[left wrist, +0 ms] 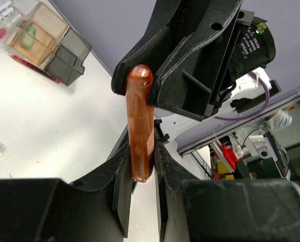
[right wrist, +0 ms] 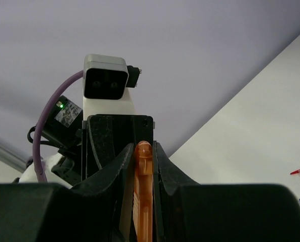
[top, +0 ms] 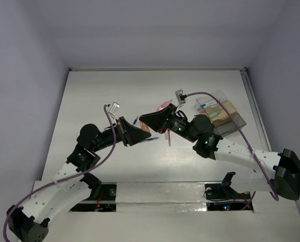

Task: Sort the stationery into containers
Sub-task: Close the pen cap on the pen.

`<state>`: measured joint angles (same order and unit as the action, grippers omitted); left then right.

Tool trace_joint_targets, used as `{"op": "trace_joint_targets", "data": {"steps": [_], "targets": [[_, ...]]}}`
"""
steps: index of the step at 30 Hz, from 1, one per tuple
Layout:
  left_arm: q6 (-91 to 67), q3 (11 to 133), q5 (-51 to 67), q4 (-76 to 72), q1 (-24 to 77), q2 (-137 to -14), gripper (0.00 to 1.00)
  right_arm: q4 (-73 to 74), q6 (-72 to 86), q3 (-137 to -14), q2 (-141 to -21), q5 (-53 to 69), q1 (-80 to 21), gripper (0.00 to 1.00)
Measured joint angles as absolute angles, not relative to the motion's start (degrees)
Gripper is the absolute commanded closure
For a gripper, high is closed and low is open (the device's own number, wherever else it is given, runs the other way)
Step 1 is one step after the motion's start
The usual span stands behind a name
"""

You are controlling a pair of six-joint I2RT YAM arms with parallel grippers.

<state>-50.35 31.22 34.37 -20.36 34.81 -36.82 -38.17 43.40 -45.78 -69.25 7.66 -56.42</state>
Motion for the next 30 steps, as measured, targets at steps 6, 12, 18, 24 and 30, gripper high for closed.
{"op": "trace_joint_targets", "data": {"steps": [6,12,18,24,30], "targets": [[-47.6,34.9,35.8,-14.2,35.4,-37.0,1.0,-41.6,43.5,-42.7,-67.2,4.3,-58.2,1.0],[-46.7,34.9,35.9,-11.1,35.6,-36.2,1.0,-41.5,44.0,-39.4,-64.4,1.1,-58.7,1.0],[-47.3,34.3,35.8,-13.0,35.5,-34.2,1.0,-39.1,44.1,-39.4,-61.7,-0.3,-59.3,1.0],[-49.4,30.6,36.4,-18.6,35.2,-34.5,1.0,-35.7,43.6,-40.2,-61.4,-0.7,-59.4,0.82],[-51.3,29.5,34.7,-23.7,33.8,-34.3,1.0,-29.5,42.2,-42.3,-61.5,1.6,-61.1,0.71]]}}
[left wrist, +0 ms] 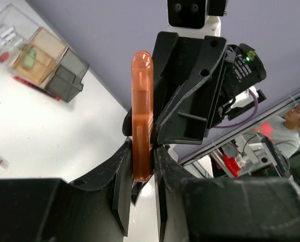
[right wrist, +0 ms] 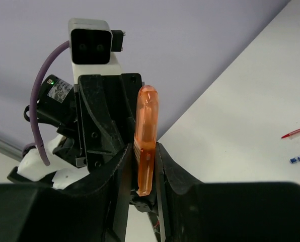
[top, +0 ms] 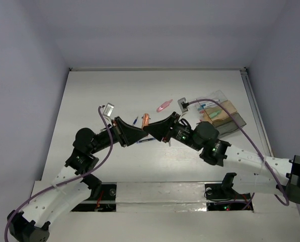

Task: Sort the stationery into containers
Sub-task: Close the pen cap on the pen, then place the pen in the storage box.

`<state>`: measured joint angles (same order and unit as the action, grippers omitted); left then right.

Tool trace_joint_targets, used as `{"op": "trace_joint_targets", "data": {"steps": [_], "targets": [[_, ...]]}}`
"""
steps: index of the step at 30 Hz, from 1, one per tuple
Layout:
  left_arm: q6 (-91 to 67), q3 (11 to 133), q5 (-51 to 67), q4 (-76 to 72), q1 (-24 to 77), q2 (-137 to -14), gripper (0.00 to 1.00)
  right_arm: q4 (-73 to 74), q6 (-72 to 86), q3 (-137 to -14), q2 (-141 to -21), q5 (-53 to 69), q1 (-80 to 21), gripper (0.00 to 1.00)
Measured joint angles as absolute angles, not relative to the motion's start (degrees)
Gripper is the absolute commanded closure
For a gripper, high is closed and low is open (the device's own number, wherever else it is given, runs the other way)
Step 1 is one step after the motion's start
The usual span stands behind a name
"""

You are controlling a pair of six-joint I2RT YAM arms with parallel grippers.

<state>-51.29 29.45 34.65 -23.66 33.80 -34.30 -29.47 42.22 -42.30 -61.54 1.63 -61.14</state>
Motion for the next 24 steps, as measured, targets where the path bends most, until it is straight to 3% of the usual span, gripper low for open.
{"op": "trace_joint_targets", "data": {"steps": [14,18,20,22,23,24], "targets": [[-52.5,28.2,34.7,-27.6,33.3,-32.1,1.0,-24.2,40.1,-49.3,-64.4,4.1,-61.5,0.69],[-52.4,27.4,35.8,-27.7,33.0,-32.8,1.0,-25.0,41.1,-50.0,-66.8,4.1,-61.1,1.0],[-52.1,27.3,35.7,-27.5,32.6,-33.1,1.0,-25.8,42.3,-50.0,-67.6,4.1,-60.0,1.0],[-51.6,27.3,35.0,-27.1,32.5,-33.3,0.84,-26.3,43.4,-49.9,-68.1,4.6,-58.5,1.0],[-51.3,27.3,34.4,-26.8,32.5,-33.3,0.68,-26.4,43.9,-49.9,-68.4,5.1,-57.9,1.0],[-50.9,27.3,33.9,-26.4,32.5,-33.2,0.59,-26.5,44.6,-49.8,-68.6,6.0,-57.1,1.0]]}}
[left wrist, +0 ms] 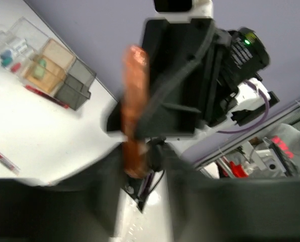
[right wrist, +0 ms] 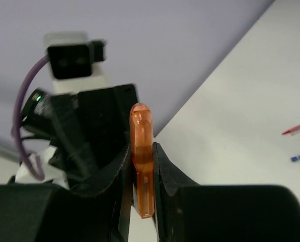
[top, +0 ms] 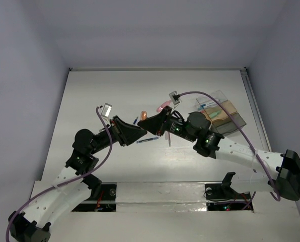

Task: Sort the stationery into containers
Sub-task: Place the pen in the storage box.

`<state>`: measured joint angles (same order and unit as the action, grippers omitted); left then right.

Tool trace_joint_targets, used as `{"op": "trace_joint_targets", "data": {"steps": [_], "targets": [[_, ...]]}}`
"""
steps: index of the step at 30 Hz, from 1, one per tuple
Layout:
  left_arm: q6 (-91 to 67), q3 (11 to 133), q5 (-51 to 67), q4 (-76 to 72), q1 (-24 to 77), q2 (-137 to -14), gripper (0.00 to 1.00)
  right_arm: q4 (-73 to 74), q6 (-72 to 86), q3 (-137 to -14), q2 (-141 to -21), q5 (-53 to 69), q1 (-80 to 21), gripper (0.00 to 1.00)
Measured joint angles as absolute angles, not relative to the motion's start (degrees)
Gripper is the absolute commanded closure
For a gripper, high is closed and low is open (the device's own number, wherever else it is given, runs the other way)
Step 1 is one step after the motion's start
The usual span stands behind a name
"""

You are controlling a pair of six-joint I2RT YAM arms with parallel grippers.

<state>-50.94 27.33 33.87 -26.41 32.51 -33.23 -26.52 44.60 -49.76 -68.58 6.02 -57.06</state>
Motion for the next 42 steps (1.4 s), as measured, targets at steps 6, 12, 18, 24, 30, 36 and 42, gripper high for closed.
{"op": "trace_joint_targets", "data": {"steps": [6,12,18,24,30,36,42], "targets": [[-46.5,27.8,32.7,-20.2,32.7,-31.1,0.14,-24.4,46.4,-46.3,-67.0,4.8,-42.7,1.0],[-39.5,32.2,31.0,-9.4,32.7,-28.3,0.01,-18.3,47.2,-40.7,-59.3,-0.5,-25.7,1.0],[-29.1,39.9,25.1,3.7,32.7,-25.7,0.01,-13.3,47.2,-38.1,-57.9,-3.1,-10.5,1.0],[-21.6,42.6,17.9,11.3,32.7,-20.9,0.01,-10.0,46.5,-38.0,-64.7,-5.0,-1.8,1.0],[-19.2,39.1,14.1,10.9,32.9,-17.1,0.01,-7.2,45.8,-37.9,-68.5,-7.3,-1.1,0.95],[-18.4,37.9,10.5,11.6,34.8,-17.8,0.01,-5.7,45.5,-38.0,-72.5,-8.6,-0.6,0.88],[-18.1,37.8,9.4,11.6,35.6,-17.6,0.01,-4.6,45.9,-38.0,-74.3,-8.9,-0.2,0.68]]}}
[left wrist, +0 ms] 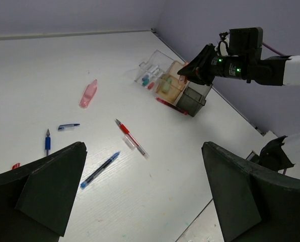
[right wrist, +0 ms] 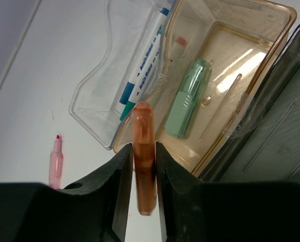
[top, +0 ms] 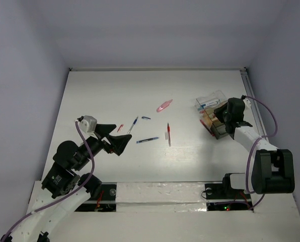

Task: Sort the stationery into containers
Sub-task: Place the pen in the storage box.

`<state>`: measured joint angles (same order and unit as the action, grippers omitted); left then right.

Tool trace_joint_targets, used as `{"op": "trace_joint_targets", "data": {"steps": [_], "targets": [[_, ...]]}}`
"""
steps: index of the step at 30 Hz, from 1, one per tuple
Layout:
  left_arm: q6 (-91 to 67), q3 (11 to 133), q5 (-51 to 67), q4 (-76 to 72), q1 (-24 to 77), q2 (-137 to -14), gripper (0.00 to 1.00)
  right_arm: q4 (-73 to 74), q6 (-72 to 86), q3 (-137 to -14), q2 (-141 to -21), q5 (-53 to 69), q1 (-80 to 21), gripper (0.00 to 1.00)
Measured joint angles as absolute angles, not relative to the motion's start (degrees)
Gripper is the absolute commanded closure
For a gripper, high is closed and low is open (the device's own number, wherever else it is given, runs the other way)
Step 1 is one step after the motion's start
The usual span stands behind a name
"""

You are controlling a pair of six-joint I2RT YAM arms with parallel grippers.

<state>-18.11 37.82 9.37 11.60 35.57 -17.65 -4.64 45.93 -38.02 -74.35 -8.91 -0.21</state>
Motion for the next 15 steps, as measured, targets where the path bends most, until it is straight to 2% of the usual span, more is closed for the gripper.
{"op": "trace_joint_targets", "data": {"steps": [3,7,15], "targets": [[-18.0,37.8,9.4,11.6,35.6,-17.1,0.01,-4.6,45.9,-38.2,-75.9,-9.0,0.0,0.62],[-17.9,37.8,9.5,11.4,35.6,-16.2,0.01,-3.9,45.8,-39.0,-77.3,-9.1,0.5,0.47],[-17.8,37.1,9.4,11.4,35.6,-15.9,0.01,-3.0,44.6,-40.3,-76.0,-9.0,1.1,0.42]]}}
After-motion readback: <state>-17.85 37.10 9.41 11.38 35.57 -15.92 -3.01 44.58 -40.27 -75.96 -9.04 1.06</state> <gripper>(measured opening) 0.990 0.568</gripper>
